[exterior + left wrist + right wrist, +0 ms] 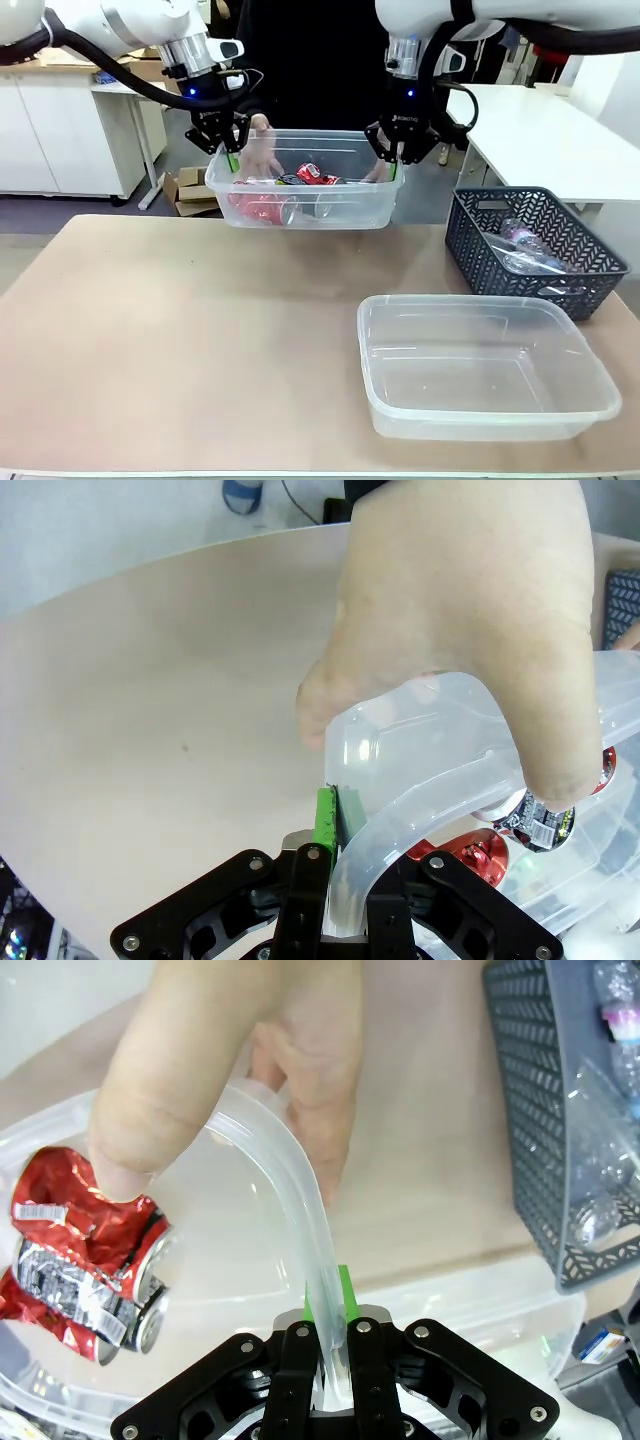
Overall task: Sort the waste into each basket.
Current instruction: Release the Organizing box you were holding.
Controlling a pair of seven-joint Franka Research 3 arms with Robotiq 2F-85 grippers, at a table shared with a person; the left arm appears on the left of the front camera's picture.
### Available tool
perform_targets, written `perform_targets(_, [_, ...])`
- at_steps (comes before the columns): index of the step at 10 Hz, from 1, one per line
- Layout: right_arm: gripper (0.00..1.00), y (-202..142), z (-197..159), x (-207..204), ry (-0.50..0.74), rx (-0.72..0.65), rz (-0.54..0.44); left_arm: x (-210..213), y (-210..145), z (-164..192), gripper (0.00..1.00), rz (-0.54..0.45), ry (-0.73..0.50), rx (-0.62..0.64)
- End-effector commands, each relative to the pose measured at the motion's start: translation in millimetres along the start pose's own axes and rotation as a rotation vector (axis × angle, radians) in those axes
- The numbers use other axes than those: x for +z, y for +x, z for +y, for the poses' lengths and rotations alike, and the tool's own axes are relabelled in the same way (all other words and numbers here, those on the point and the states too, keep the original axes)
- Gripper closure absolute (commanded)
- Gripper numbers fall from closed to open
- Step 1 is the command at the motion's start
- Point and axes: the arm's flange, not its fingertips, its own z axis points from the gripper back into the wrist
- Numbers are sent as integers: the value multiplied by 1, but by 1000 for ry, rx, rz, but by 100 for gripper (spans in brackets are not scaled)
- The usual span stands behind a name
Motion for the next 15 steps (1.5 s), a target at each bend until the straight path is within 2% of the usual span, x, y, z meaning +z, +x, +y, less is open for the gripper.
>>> perform_targets(1, [96,2,-2,-2,-4,-1,-3,4,-2,-3,95,-3,-8,-2])
perform_targets(7, [96,2,-2,-2,-4,-1,-3,4,-2,-3,95,-3,-8,-2])
perform_targets(8, [54,0,0,0,-1,1,0,0,0,0,41,0,1,0])
perform_targets(9, [39,-4,-1,2,-9,-8,-34,3,-6,0,35,11,6,-1])
perform_targets(10, [0,-6,-2,5,1,5,-55,7,-10,2,0,-1,-5,-3])
perform_targets(11, [36,-6,-2,6,-1,3,-68,8,-14,5,0,-8,-7,9])
perform_targets(12, [0,-6,-1,5,0,11,-75,8,-16,7,0,-7,-10,15])
perform_targets(13, [0,-5,-1,3,5,12,-75,7,-18,7,11,-8,-11,21])
perform_targets(14, [0,-5,-2,3,8,8,-82,8,-20,8,2,-11,-11,23])
perform_targets(15, [0,-5,-3,4,11,7,-90,8,-20,7,0,-9,-13,25])
